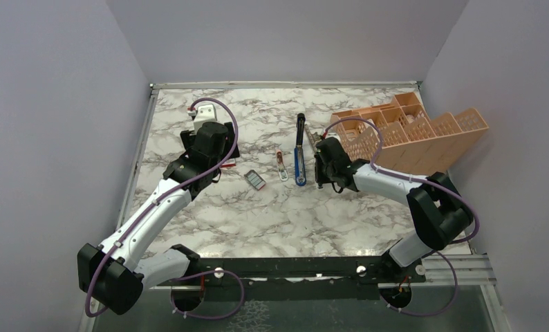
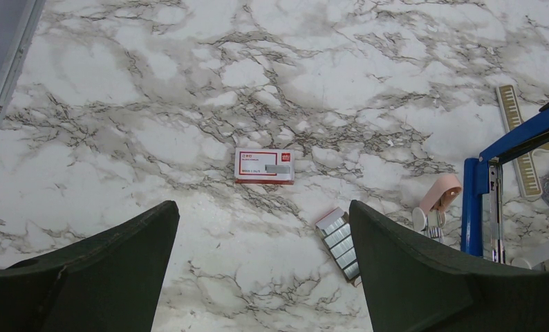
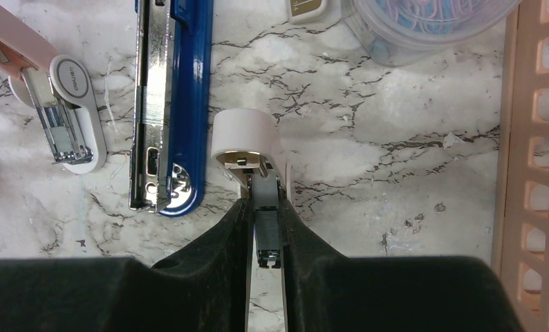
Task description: Load the staples into the stapler
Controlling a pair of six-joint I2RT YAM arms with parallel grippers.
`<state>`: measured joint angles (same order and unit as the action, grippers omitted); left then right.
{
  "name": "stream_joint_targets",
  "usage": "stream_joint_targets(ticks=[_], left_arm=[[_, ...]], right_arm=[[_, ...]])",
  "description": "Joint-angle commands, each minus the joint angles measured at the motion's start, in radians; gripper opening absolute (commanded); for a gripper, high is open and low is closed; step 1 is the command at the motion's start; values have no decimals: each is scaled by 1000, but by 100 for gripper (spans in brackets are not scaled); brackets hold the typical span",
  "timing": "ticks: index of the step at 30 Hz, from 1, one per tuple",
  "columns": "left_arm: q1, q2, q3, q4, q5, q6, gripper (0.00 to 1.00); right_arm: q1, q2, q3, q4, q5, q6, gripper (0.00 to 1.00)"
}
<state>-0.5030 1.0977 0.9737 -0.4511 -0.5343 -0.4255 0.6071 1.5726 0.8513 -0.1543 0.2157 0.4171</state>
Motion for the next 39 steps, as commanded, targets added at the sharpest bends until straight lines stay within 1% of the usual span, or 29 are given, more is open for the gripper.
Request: stream_joint_targets(ticks=[1, 17, 32, 39], left_arm=[[6, -2, -1, 12, 14, 1, 93], [6, 0, -1, 14, 16, -2, 93], [6, 0, -3, 14, 19, -7, 93], [6, -2, -3, 14, 20, -7, 93]], right_arm=[[-3, -5, -15, 42, -13, -13, 23], [-3, -47, -73, 98, -18, -64, 23], [-4, -104, -103, 62, -31, -53, 24], [-3, -93, -107, 71, -36, -53, 24]])
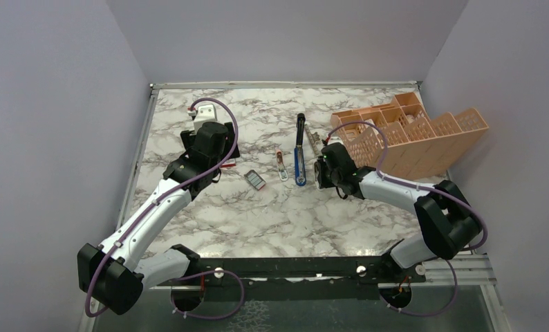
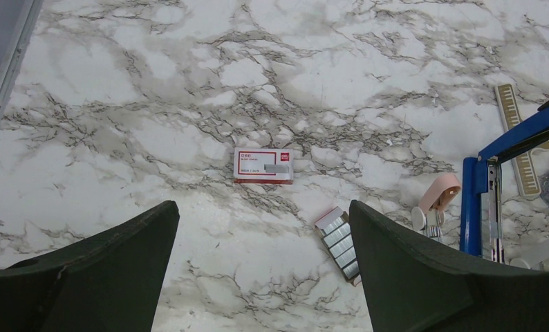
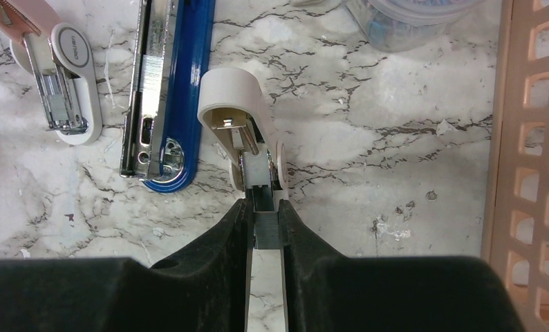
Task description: Load the staples into the stapler
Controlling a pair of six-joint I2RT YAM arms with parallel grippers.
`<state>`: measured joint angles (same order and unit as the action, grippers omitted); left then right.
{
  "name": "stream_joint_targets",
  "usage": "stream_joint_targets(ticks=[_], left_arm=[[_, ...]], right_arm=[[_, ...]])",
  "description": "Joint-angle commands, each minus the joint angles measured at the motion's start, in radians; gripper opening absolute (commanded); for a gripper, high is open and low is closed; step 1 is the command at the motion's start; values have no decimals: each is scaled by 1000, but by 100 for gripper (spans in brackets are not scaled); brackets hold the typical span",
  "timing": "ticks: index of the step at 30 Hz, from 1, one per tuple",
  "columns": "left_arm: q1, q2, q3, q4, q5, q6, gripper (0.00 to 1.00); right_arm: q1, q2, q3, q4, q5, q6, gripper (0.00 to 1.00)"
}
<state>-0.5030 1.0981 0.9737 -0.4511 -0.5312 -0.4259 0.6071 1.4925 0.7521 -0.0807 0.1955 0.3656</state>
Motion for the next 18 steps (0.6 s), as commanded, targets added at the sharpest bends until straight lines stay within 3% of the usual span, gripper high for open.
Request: stream_joint_targets(ticks=[1, 18], left_arm=[[6, -3, -3, 14, 17, -7, 93], [6, -1, 0, 14, 11, -2, 93]], right_arm=[[-4, -12, -6, 1, -19, -3, 24], [-3, 18, 30, 66, -36, -37, 24]])
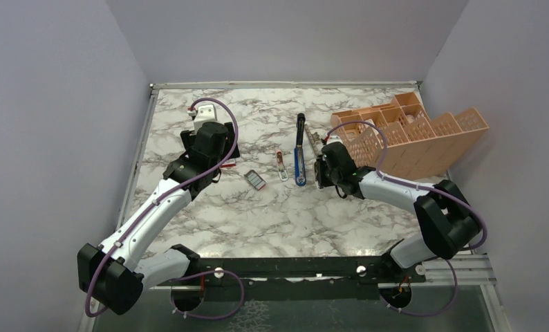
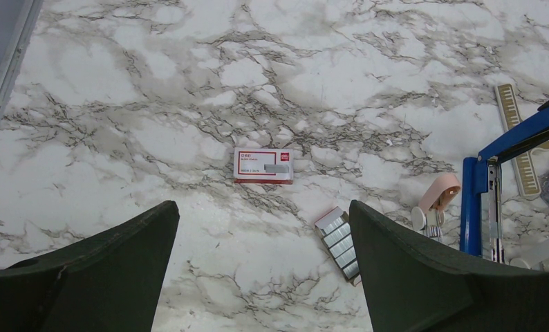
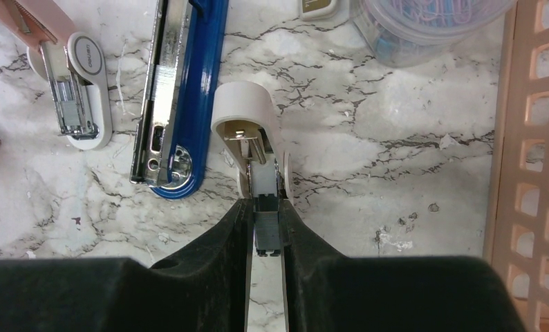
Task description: Load the staples into the stapler
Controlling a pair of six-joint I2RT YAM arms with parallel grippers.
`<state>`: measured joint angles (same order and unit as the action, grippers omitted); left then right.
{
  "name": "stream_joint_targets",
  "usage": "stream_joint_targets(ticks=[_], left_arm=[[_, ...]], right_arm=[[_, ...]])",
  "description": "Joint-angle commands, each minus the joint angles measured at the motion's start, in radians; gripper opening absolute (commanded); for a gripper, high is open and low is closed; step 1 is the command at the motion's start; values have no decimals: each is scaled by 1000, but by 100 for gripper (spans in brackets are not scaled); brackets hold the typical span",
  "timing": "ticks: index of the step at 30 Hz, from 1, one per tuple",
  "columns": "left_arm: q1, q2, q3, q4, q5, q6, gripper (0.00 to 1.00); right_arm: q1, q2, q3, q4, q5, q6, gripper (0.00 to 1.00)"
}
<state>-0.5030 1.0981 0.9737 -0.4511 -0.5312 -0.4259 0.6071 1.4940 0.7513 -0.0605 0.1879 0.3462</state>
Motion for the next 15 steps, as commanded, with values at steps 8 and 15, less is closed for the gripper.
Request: stream_joint_targets(ticks=[8, 15], left_arm=[[6, 1, 0, 14, 12, -2, 93], [6, -1, -1, 14, 10, -1, 93]], right_arm=[[-3, 32, 40, 52, -27, -26, 24], [-3, 42, 37, 51, -12, -26, 24]])
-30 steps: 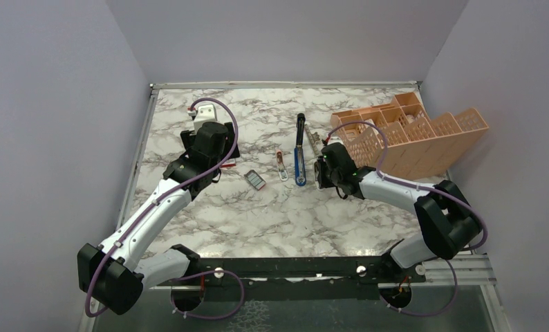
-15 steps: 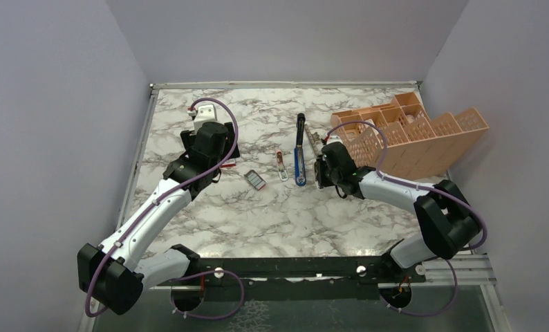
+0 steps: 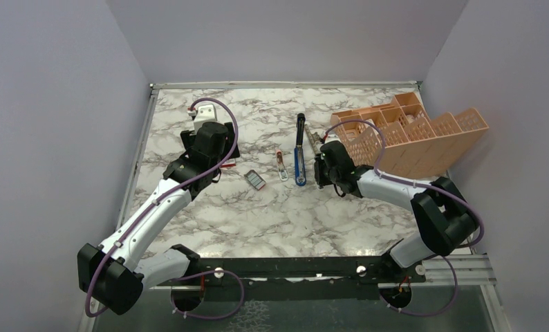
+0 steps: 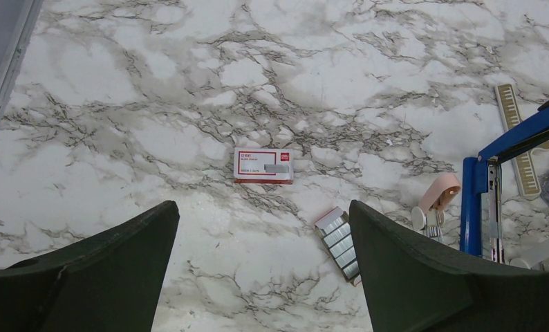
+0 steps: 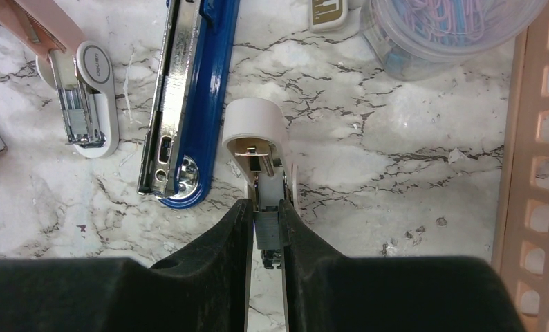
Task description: Load the staples into the stapler
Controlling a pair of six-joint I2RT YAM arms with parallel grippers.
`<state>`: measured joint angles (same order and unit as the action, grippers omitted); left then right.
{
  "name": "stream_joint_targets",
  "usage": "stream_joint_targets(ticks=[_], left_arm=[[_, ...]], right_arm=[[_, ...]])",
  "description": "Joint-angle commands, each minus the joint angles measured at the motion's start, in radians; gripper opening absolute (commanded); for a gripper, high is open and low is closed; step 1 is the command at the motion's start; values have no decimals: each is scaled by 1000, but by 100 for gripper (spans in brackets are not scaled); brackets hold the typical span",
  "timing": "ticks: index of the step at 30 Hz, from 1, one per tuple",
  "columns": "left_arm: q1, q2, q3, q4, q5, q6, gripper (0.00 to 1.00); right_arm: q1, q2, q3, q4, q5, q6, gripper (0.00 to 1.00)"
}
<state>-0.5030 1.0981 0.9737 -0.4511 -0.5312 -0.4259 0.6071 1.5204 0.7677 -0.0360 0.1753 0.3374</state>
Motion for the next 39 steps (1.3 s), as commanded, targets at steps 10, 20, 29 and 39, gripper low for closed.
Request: stream_joint_targets(ticks=[10, 20, 29, 39], left_arm=[[6, 2, -1, 14, 10, -1, 93], [6, 2, -2, 14, 11, -2, 93], [6, 4, -1, 14, 13, -4, 93], [6, 4, -2, 14, 13, -4, 93]], right_arm=[[-3, -26, 23, 28, -3, -30, 24], [-4, -36, 3, 66, 6, -66, 24], [-3, -21, -1, 75, 6, -81, 24], [-3, -10, -8, 71, 12, -79, 24]])
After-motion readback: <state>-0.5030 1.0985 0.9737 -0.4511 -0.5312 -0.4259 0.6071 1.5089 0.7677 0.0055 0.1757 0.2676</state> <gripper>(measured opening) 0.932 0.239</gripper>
